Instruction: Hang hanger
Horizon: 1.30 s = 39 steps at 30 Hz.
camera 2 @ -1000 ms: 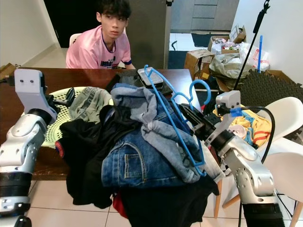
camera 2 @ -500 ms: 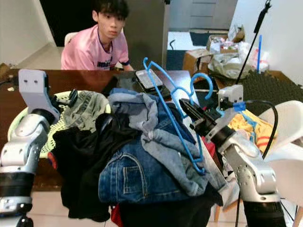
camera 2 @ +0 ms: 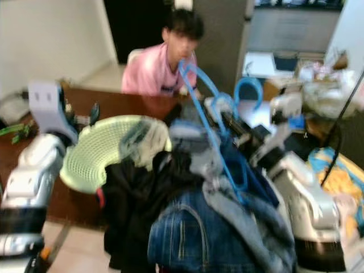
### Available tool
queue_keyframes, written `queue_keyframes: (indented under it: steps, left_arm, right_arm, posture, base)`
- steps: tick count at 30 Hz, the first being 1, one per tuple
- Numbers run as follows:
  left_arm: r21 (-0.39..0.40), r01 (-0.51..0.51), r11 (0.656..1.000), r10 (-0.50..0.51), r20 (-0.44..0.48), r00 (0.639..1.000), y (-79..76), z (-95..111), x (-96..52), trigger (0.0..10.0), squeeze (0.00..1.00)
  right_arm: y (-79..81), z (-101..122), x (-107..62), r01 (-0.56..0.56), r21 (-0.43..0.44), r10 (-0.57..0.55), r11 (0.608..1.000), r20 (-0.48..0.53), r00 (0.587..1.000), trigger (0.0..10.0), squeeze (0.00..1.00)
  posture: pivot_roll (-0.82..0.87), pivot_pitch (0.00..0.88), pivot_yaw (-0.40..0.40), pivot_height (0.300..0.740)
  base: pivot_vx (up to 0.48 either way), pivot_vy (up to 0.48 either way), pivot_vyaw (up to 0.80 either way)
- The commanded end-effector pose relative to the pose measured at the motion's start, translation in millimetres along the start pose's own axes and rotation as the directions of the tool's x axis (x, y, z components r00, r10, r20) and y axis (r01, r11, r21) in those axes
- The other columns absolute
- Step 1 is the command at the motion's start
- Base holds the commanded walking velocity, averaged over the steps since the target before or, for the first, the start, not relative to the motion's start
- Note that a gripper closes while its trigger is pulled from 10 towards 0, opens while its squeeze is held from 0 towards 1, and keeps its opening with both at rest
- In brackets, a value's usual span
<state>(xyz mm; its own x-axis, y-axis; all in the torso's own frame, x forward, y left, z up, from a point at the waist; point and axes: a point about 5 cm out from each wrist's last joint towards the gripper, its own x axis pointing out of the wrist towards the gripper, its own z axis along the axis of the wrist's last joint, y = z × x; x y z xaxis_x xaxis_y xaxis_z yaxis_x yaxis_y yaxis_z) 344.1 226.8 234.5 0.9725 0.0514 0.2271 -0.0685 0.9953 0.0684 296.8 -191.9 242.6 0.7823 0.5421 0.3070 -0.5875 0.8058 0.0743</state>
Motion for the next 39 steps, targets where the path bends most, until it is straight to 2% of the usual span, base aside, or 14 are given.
queue_keyframes:
  steps: [1,7,9,12,16,21,22,23,25,26,29,35,39]
  left_arm:
    - [-0.014,0.024,1.000,-0.025,-0.014,1.000,-0.9,-4,-2.0,10.0,0.00]
    - [-0.029,0.050,0.998,-0.051,-0.034,0.998,-4.7,-7,-2.6,10.0,0.00]
    - [-0.031,0.066,0.997,-0.068,-0.066,0.995,-7.3,-12,-3.5,10.0,0.00]
    - [-0.083,0.160,0.984,-0.170,-0.119,0.978,-21.5,-24,-6.5,10.0,0.00]
    - [-0.105,0.228,0.968,-0.240,-0.132,0.962,-32.4,-26,-4.4,10.0,0.00]
    - [-0.116,0.253,0.960,-0.269,-0.148,0.952,-36.9,-28,-2.2,10.0,0.00]
    - [-0.108,0.261,0.959,-0.278,-0.193,0.941,-38.9,-34,0.4,10.0,0.00]
    - [-0.108,0.261,0.959,-0.278,-0.193,0.941,-38.9,-34,0.4,10.0,0.00]
    - [-0.081,0.197,0.977,-0.212,-0.277,0.937,-31.4,-45,3.6,10.0,0.00]
    - [-0.081,0.197,0.977,-0.212,-0.277,0.937,-31.4,-45,3.6,10.0,0.00]
    - [-0.059,0.097,0.994,-0.111,-0.341,0.933,-12.9,-56,5.3,10.0,0.00]
    - [-0.056,0.068,0.996,-0.085,-0.407,0.909,-4.8,-68,6.3,10.0,0.00]
    - [-0.075,0.071,0.995,-0.097,-0.436,0.895,-5.0,-74,4.6,10.0,0.00]
  right_arm:
    - [-0.8,-3,2.6,0.017,0.002,-0.017,1.000,-0.021,1.000,10.0,0.00]
    - [-3.9,-5,2.7,0.043,-0.019,-0.044,0.999,-0.046,0.998,10.0,0.00]
    - [-5.5,-7,2.2,0.056,-0.030,-0.057,0.998,-0.061,0.996,10.0,0.00]
    - [-8.2,-9,1.5,0.081,-0.047,-0.085,0.996,-0.087,0.993,10.0,0.00]
    - [-6.5,-13,1.9,0.067,-0.049,-0.073,0.997,-0.123,0.990,10.0,0.00]
    - [-5.6,-13,1.9,0.061,-0.056,-0.068,0.997,-0.131,0.989,10.0,0.00]
    - [-4.8,-13,1.3,0.058,-0.060,-0.066,0.997,-0.134,0.989,10.0,0.00]
    - [-4.8,-13,1.3,0.058,-0.060,-0.066,0.997,-0.134,0.989,10.0,0.00]
    - [-4.5,-12,-1.2,0.060,-0.074,-0.070,0.995,-0.142,0.987,10.0,0.00]
    - [-4.5,-12,-1.2,0.060,-0.074,-0.070,0.995,-0.142,0.987,10.0,0.00]
    - [-4.4,-10,-4.3,0.060,-0.085,-0.073,0.995,-0.155,0.985,10.0,0.00]
    - [-2.6,-7,-10.5,0.056,-0.100,-0.074,0.993,-0.179,0.981,10.0,0.00]
    - [-2.0,-5,-13.8,0.058,-0.107,-0.077,0.993,-0.188,0.979,10.0,0.00]
  posture:
    - [0.23,0.000,-0.007,0.740]
    - [0.23,0.000,-0.006,0.740]
    - [0.23,0.000,-0.006,0.740]
    - [0.23,0.000,-0.003,0.740]
    - [0.23,0.000,-0.007,0.740]
    - [0.23,0.000,-0.007,0.740]
    - [0.22,0.000,-0.006,0.740]
    - [0.22,0.000,-0.006,0.740]
    - [0.21,0.000,-0.004,0.740]
    - [0.21,0.000,-0.004,0.740]
    - [0.20,0.000,-0.009,0.740]
    - [0.17,0.000,-0.013,0.740]
    - [0.15,0.000,-0.013,0.740]
  base:
    - [0.281,0.000,0.00]
    - [0.169,0.000,0.00]
    - [0.000,0.000,0.00]
    - [0.000,0.000,0.00]
    - [0.000,0.000,-0.20]
    - [0.000,0.000,-0.80]
    - [0.000,0.000,0.00]
    - [0.000,0.000,0.00]
    - [0.000,0.000,0.00]
    - [0.000,0.000,0.00]
    - [0.000,0.000,0.00]
    - [0.000,0.000,0.00]
    - [0.000,0.000,0.00]
